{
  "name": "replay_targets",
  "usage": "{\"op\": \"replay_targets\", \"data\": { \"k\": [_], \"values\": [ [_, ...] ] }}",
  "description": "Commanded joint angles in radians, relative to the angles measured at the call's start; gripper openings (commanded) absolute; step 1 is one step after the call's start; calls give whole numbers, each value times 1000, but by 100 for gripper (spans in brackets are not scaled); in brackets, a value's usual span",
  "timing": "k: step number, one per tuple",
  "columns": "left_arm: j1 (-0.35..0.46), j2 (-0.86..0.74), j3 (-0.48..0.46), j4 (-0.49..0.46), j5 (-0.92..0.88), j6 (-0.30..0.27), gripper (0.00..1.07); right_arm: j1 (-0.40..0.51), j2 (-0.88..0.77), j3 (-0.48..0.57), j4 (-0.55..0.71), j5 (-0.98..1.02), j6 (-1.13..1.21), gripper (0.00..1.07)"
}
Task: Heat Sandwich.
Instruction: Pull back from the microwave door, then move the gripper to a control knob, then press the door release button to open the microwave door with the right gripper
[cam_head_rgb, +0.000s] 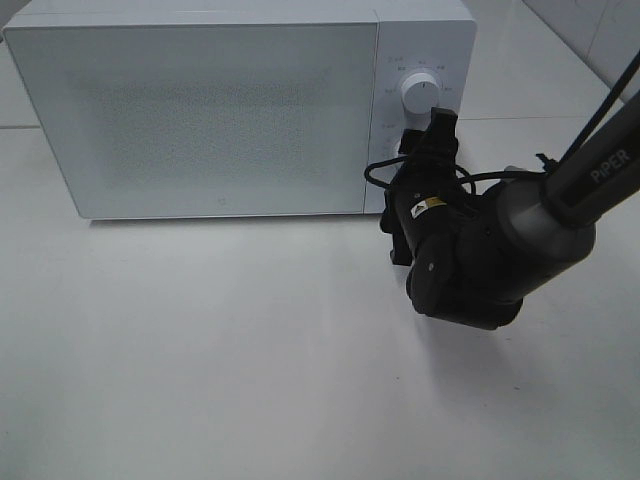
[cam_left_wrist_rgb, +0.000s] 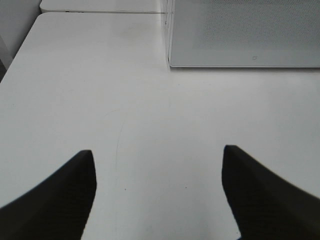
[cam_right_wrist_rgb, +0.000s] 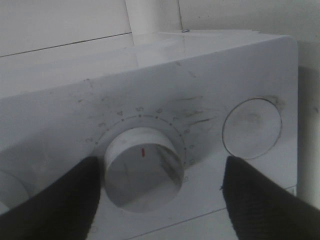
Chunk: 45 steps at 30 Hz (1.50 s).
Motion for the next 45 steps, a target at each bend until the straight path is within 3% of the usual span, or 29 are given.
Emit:
{"op": "replay_targets", "data": {
  "k": [1,11,15,27,38,45],
  "values": [
    [-2,-17,3,-3,-8,-5,66,-9,-41,-3,-36,-175,-61,76],
    [-2,-17,3,-3,-8,-5,66,-9,-140,130,-130,-175,-155,76],
    [-2,-17,3,-3,-8,-5,66,-9,-206,235,-227,-175,-178,76],
    [-2,-17,3,-3,-8,-5,66,-9,-354,424,-268,-164,-444,76],
    [-2,-17,3,-3,-8,-5,66,-12,-493,429,-287,70,-786,76],
    [-2,-17,3,-3,-8,-5,66,-51,-590,341,-291,490,-1084,76]
  ]
}}
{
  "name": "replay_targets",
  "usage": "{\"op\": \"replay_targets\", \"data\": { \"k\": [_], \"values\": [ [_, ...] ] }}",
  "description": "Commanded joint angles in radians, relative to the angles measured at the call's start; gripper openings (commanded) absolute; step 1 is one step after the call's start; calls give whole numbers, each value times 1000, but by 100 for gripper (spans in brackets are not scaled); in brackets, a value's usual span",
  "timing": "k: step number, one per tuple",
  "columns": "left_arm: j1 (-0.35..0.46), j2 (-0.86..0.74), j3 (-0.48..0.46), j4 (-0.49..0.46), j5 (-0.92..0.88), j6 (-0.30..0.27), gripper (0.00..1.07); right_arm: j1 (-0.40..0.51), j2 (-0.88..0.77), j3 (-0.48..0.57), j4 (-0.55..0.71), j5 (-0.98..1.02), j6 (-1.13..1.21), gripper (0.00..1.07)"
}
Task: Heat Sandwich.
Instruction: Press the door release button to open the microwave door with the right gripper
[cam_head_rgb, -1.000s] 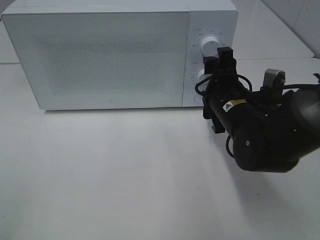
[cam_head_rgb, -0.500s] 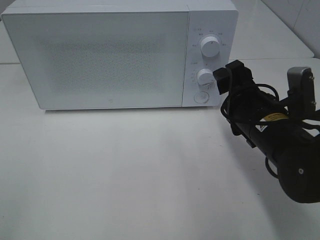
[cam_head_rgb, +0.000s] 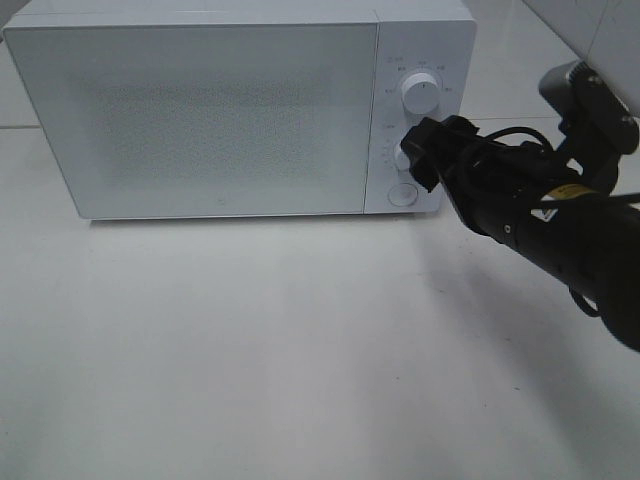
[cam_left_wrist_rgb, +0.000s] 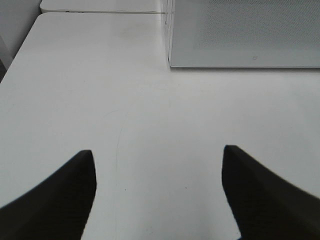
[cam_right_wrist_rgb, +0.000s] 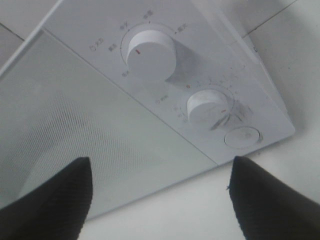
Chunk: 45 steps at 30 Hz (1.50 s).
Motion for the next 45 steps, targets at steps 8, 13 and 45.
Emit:
{"op": "replay_targets", "data": {
  "k": [8,13,45],
  "values": [
    [-2,-17,3,-3,-8,-5,66,-199,-81,-221,-18,693,-431,76],
    [-2,-17,3,-3,-8,-5,66,-284,-81,-308,-18,923,-561,76],
    [-2,-17,3,-3,-8,-5,66,-767,-579,-451,-314,1795,-636,76]
  ]
}}
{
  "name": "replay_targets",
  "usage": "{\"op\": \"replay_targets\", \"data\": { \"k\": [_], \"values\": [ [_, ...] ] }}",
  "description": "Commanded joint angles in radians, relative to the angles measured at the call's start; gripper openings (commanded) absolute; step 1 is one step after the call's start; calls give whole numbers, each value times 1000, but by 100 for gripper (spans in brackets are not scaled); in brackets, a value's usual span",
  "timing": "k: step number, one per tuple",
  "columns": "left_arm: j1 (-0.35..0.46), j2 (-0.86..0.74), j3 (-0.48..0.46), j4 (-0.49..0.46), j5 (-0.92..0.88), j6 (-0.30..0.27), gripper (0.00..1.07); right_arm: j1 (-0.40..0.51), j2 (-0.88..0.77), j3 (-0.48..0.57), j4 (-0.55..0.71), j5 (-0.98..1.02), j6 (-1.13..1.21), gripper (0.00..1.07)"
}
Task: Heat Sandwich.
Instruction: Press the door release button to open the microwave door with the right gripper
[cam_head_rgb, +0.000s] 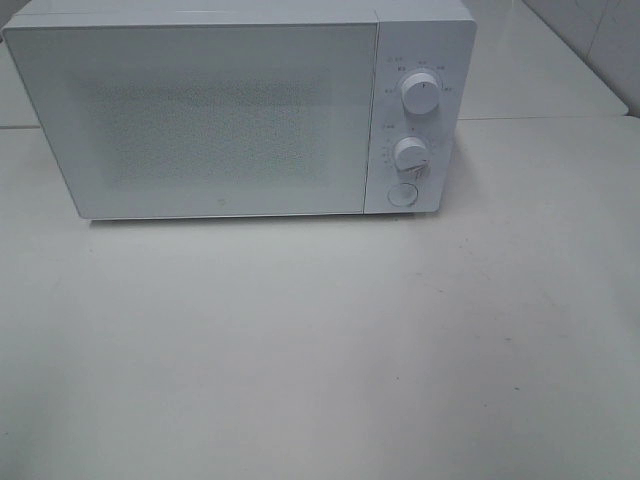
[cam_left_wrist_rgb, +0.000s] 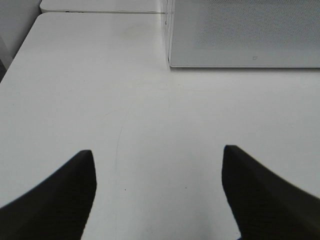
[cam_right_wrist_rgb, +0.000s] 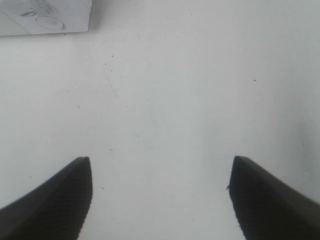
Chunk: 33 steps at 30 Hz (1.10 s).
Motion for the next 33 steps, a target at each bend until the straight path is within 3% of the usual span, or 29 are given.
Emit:
{"op": "replay_targets", "data": {
  "k": [1,17,33],
  "values": [
    [-2,-17,3,-3,-8,-5,66,-7,-127,41,-9,39,1,76],
    [-2,-17,3,-3,-8,-5,66,-7,-696,335,-15,143,1,76],
    [-2,-17,3,-3,-8,-5,66,-7,-1070,411,-16,160,43,75]
  ]
}}
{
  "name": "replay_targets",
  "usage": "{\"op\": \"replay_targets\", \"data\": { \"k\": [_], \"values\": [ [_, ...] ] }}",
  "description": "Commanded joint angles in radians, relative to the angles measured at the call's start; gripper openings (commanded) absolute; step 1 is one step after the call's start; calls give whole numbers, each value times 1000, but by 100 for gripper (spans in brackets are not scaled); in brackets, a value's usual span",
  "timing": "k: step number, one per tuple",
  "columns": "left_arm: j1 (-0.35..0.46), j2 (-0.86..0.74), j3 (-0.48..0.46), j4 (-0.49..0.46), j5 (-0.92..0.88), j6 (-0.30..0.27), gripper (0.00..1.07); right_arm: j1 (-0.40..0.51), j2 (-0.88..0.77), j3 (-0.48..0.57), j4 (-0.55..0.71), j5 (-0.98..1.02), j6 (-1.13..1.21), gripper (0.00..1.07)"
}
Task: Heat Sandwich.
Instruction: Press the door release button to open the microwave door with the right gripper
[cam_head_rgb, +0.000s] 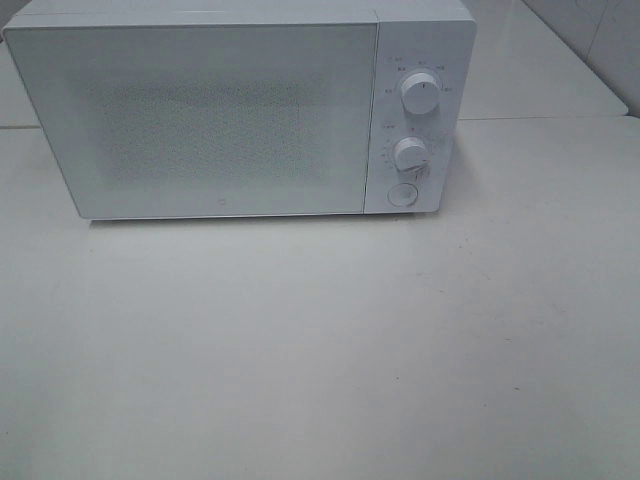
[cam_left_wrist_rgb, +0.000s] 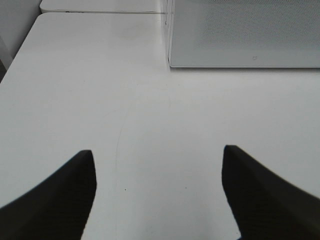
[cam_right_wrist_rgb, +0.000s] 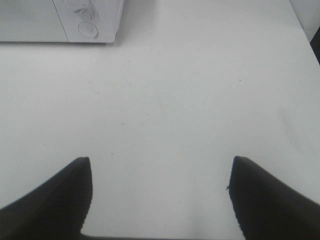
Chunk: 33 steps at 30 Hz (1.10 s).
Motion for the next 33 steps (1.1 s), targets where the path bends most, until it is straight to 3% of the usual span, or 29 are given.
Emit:
{"op": "replay_targets", "data": {
  "k": [1,12,19,33],
  "values": [
    [-2,-17,3,-3,-8,-5,66,-4,-54,2,-4,-11,25,75],
    [-2,-17,3,-3,-8,-4,66,3,-84,8,-8,-19,62,75],
    [-2,-17,3,-3,-8,-4,66,89,-84,8,-34,-20,96,75],
    [-2,-17,3,-3,-8,-4,66,89,-84,7,-121,-20,135,75]
  ]
}}
